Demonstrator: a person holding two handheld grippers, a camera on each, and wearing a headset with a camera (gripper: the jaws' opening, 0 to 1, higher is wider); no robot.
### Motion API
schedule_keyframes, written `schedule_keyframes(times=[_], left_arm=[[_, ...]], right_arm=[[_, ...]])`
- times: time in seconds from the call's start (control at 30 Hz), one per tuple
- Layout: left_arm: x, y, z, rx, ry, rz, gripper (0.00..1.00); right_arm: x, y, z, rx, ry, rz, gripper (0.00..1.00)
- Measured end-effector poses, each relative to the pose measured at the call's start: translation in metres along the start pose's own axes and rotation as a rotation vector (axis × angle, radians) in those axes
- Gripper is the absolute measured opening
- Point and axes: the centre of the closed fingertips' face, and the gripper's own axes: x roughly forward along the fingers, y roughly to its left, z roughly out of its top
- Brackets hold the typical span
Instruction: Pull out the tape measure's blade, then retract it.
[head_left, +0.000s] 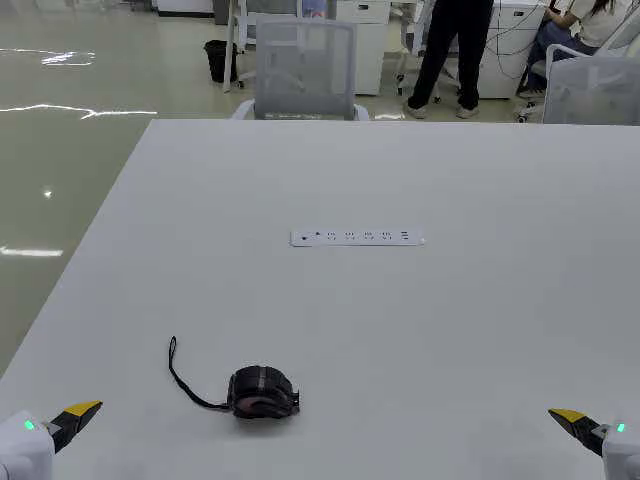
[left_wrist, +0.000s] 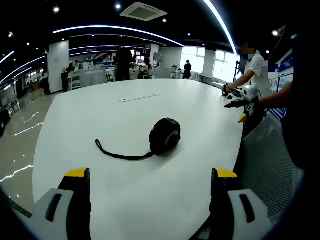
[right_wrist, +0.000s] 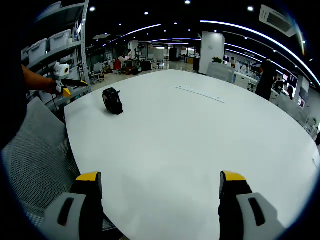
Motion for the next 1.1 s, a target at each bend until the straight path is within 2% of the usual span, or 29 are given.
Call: schedule_keyframes(times=[0.43, 0.93, 1.1], left_arm=[[-0.0007, 0.0036, 0.0008, -0.01, -0.007, 0.012, 0.99], [-0.0018, 0.0038, -0.006, -0.01, 0.012, 0.012, 0.99], [0.0036, 0.0017, -0.0026, 0.0, 0.011, -0.002, 0.99]], right_arm=[[-0.0004, -0.0003, -0.0006, 0.003, 0.012, -0.002, 1.0], [-0.002, -0.0013, -0.0027, 0.004, 0.018, -0.009, 1.0], [0.0017, -0.0005, 0.0014, -0.001, 0.017, -0.003, 1.0]])
